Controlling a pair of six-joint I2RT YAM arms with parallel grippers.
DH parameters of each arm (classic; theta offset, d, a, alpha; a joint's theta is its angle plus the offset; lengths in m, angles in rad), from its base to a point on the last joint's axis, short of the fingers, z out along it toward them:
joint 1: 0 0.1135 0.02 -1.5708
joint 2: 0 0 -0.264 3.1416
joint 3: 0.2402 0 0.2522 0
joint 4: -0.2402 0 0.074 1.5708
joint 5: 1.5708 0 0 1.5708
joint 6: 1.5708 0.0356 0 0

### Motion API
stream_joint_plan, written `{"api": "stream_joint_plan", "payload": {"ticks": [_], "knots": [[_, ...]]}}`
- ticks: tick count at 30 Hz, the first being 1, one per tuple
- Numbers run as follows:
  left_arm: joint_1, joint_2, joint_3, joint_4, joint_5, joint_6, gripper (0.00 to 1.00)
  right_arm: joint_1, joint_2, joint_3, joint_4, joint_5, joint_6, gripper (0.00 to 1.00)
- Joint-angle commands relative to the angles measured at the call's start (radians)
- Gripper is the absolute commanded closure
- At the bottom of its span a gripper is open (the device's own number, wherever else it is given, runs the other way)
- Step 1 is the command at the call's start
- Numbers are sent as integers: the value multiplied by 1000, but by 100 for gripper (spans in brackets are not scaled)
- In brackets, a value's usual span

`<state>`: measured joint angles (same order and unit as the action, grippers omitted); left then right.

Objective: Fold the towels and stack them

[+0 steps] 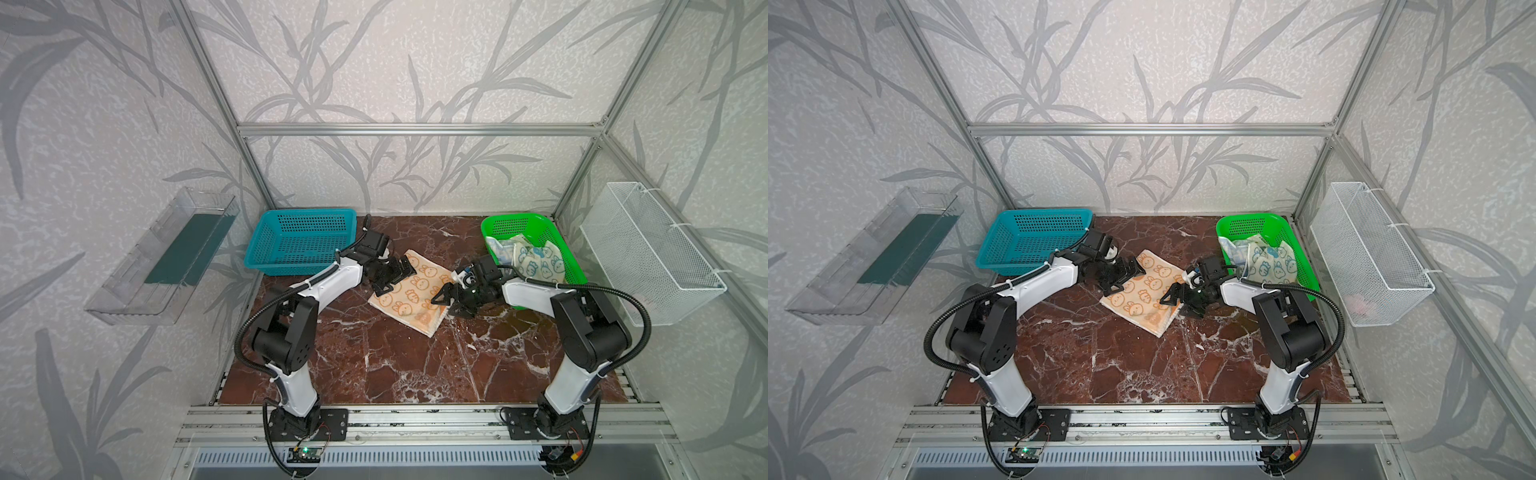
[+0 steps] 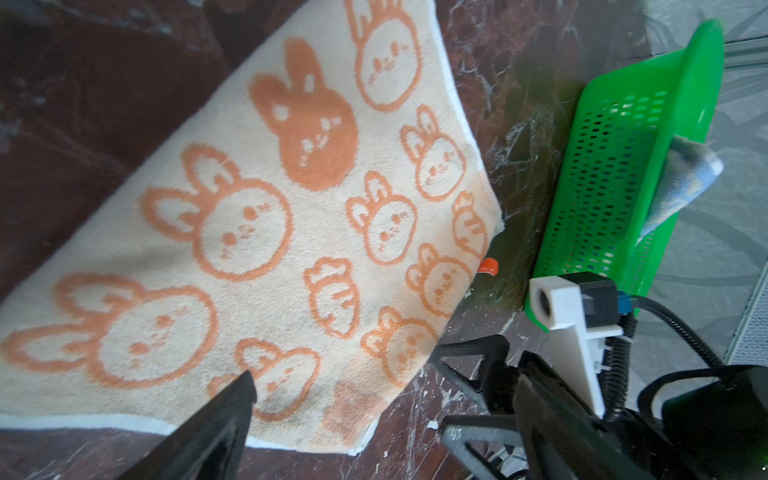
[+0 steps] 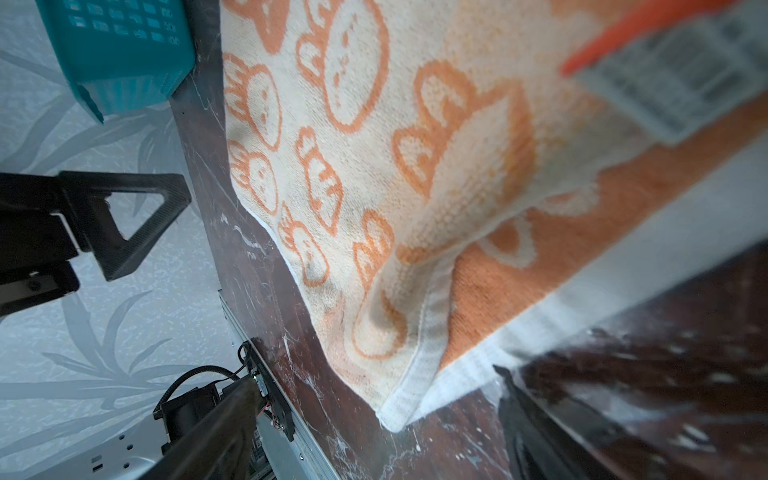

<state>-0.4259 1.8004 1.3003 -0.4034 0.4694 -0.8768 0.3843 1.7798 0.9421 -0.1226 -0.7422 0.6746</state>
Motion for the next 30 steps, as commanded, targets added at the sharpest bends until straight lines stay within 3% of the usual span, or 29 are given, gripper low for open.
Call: {"api": "stream_joint_plan", "payload": {"ticks": [1,10,17,25,30], "knots": [[-10,69,36,2,2,-29,1,17,13,-9,117,-11,71,16],[-13,134,-3,23,-15,-11,1,36,73,-43,231,-3,137,31],[0,142,-73,42,-31,0,1,39,72,-47,126,69,83,47],[4,139,-121,68,-34,-9,1,53,53,-126,274,60,164,58],[4,140,-119,59,-37,0,1,57,44,-149,331,49,188,74]]}}
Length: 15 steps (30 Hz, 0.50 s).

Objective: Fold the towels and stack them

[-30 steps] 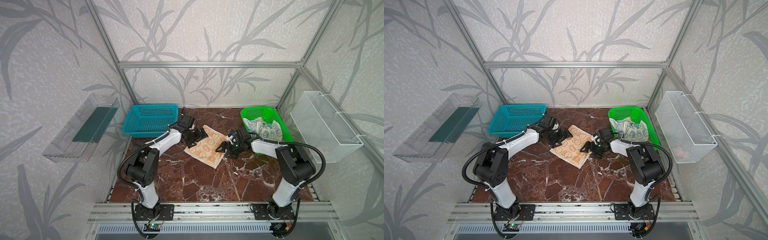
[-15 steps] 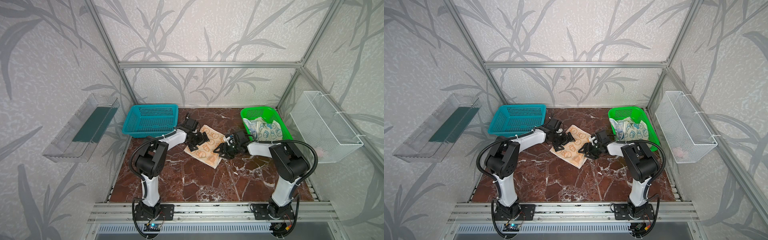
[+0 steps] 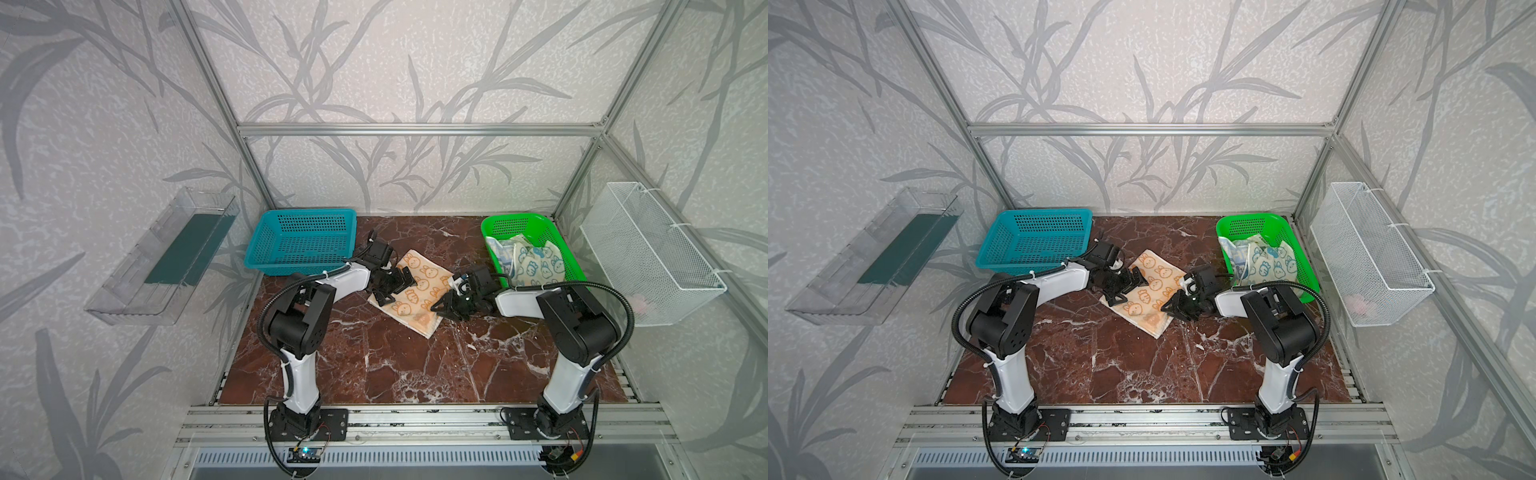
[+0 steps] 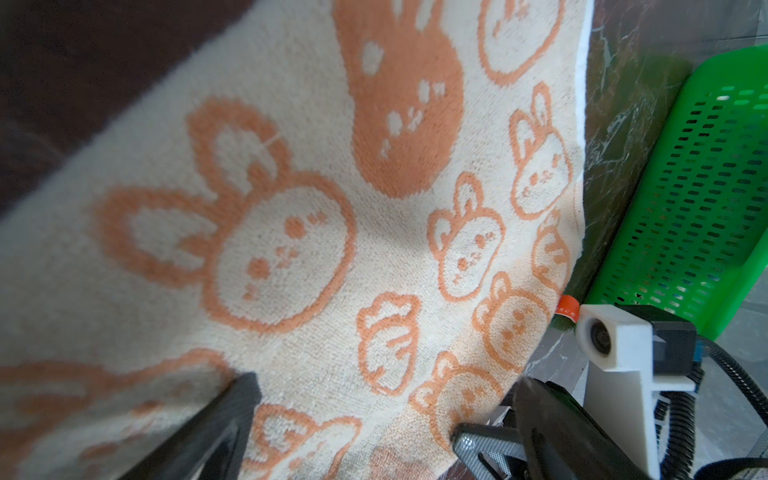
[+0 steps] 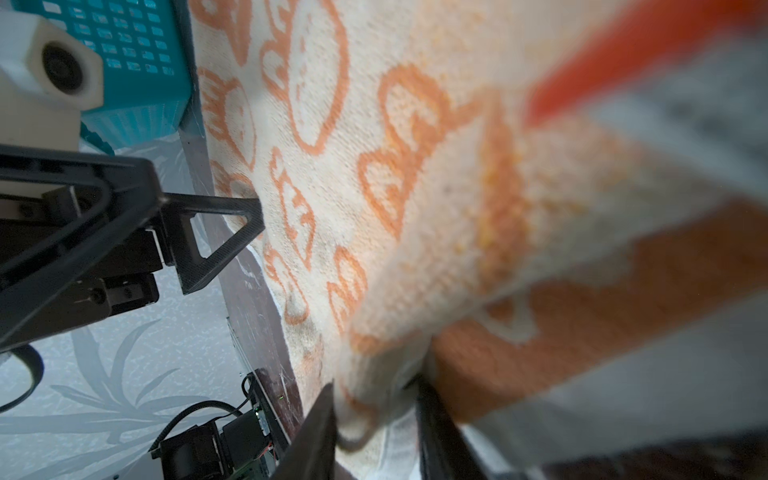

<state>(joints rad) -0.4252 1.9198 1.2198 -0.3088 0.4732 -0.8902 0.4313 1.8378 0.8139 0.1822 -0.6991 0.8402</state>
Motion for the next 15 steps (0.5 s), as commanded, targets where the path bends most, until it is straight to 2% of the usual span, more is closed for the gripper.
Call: {"api": "stream_joint_plan", "payload": {"ticks": [1,5,8,11,15], "knots": [[3,20,-39,-36,-41,14,1,10,-20,-17,7,11,14,77],[7,20,-43,-39,-44,19,1,9,-50,13,-132,75,-65,83],[12,21,-52,-38,-45,21,1,10,-66,38,-236,118,-129,85],[15,18,-62,-41,-51,28,1,11,-95,67,-348,172,-196,75],[21,20,-42,-84,-70,68,1,7,-187,137,-510,229,-321,54]]}}
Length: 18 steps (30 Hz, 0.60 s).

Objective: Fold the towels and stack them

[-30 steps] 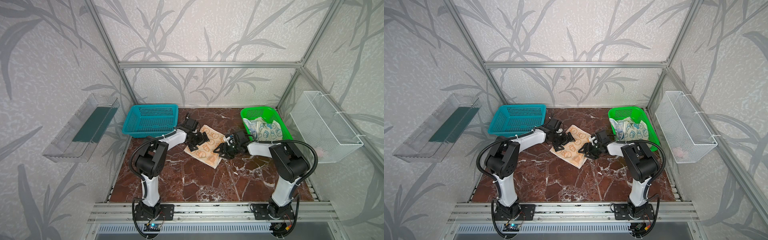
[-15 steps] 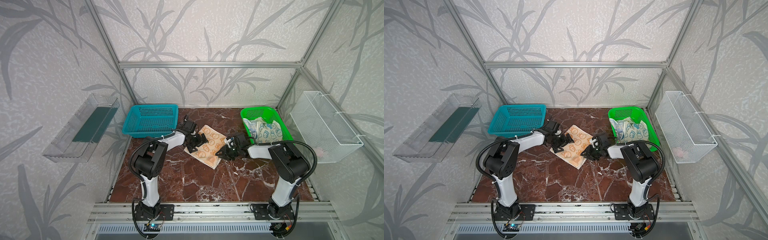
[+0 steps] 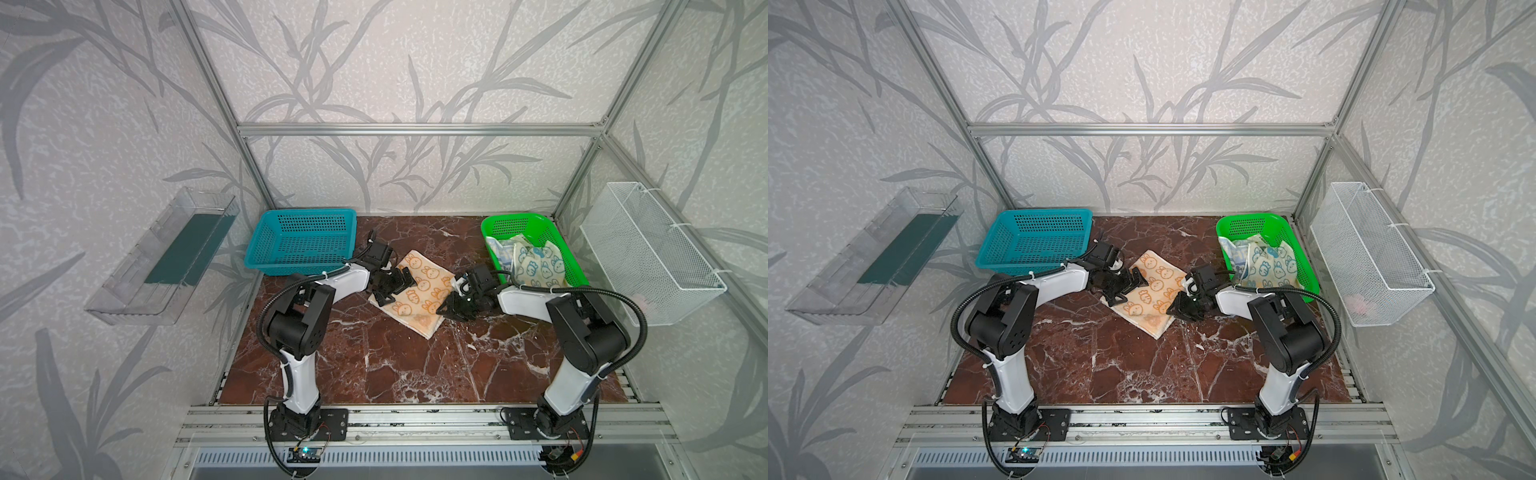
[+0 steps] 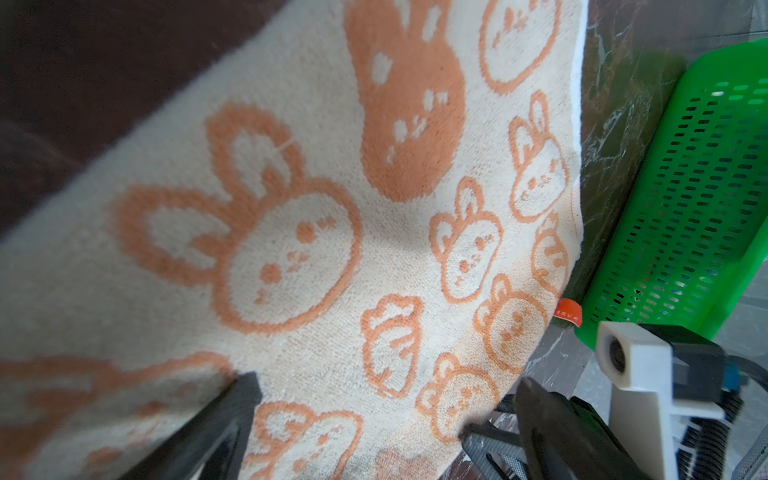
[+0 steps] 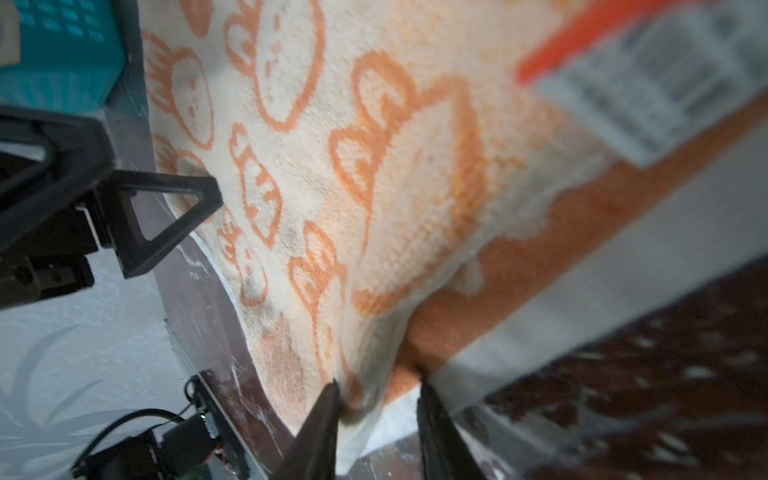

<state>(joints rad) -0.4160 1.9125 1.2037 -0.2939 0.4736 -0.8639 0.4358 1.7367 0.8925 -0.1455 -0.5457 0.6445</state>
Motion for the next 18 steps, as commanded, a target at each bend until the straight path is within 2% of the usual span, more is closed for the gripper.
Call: {"api": "stream_joint_plan", "payload": {"ticks": [1,5,8,12,18], "knots": [[13,28,-14,-113,-73,56,1,-2,-105,84,-225,97,-149,49],[11,2,66,-184,-89,131,1,-69,-105,232,-349,126,-229,26],[7,-40,144,-253,-106,181,1,-117,-37,341,-382,81,-252,16],[8,-102,177,-307,-117,186,1,-126,113,469,-388,13,-253,10],[8,-159,54,-288,-107,149,1,-121,258,555,-356,-64,-244,6]]}}
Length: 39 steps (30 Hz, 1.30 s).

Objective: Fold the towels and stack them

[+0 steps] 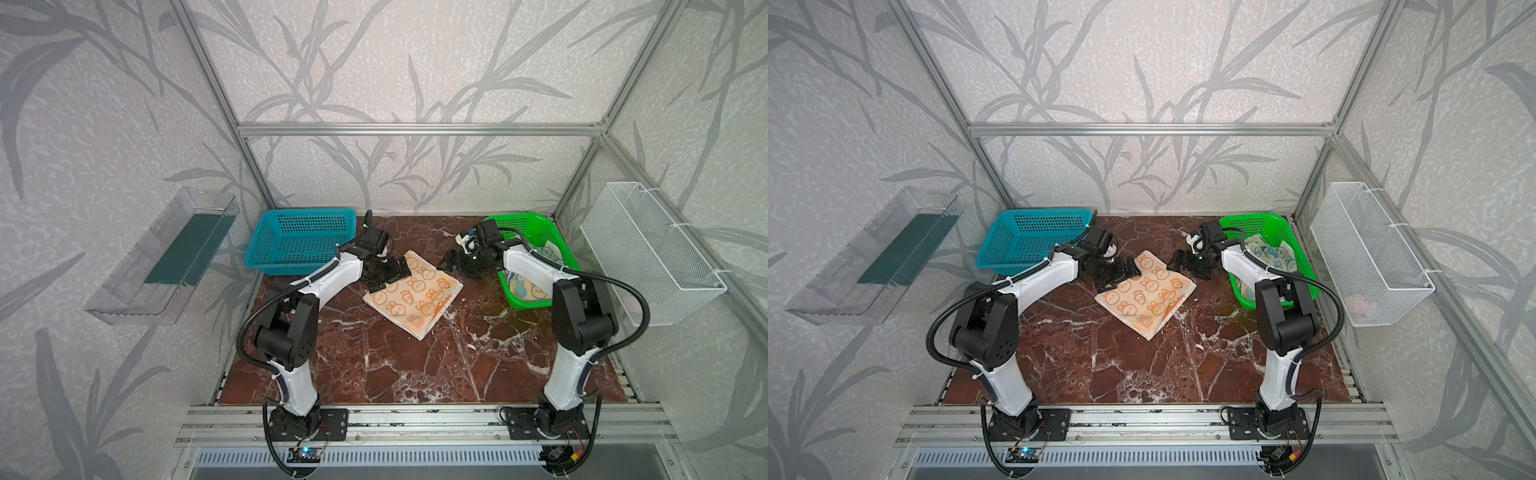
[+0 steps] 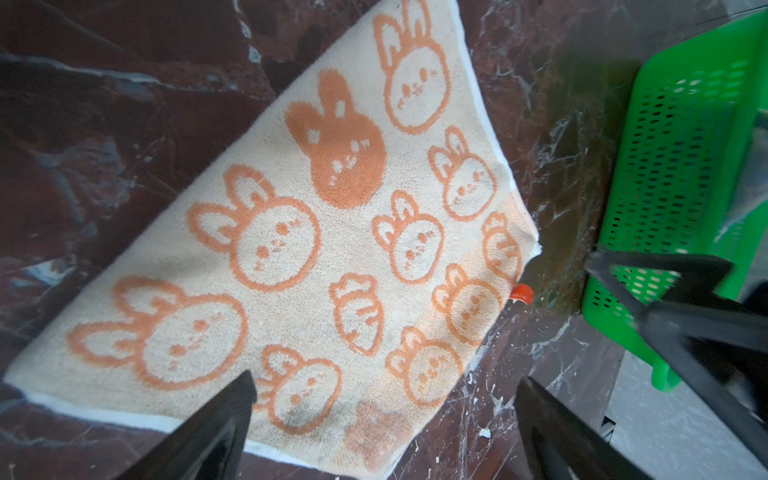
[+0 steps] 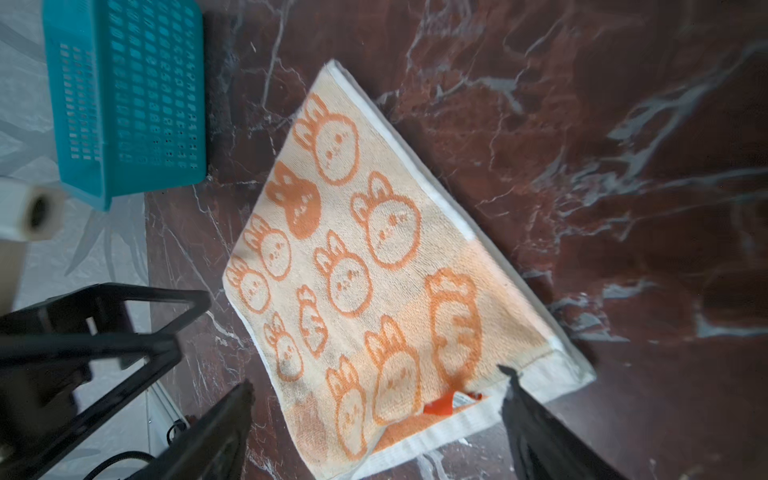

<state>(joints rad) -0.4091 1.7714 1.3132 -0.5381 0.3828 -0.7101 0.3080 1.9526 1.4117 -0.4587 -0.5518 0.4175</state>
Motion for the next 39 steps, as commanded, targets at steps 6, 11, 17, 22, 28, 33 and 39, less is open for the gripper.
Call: {"api": "stream_joint_plan", "payload": {"ticks": [6,11,17,22,28,33,39], "knots": [[5,25,-144,-14,-8,-3,1,8,98,28,-54,-53,-51,5],[6,113,-106,-39,-10,28,1,-5,102,-33,-45,-45,-57,5],[6,187,-31,-77,-32,59,1,-6,14,-233,-3,-14,-35,5],[8,250,85,-142,-70,111,1,9,-132,-445,38,-6,-13,5],[7,283,190,-191,-84,161,1,26,-354,-496,-82,9,-34,3],[6,228,217,-173,-78,173,1,9,-389,-297,-170,113,-76,1],[7,91,166,-122,-90,155,1,-27,-139,19,-237,122,-149,1]]}}
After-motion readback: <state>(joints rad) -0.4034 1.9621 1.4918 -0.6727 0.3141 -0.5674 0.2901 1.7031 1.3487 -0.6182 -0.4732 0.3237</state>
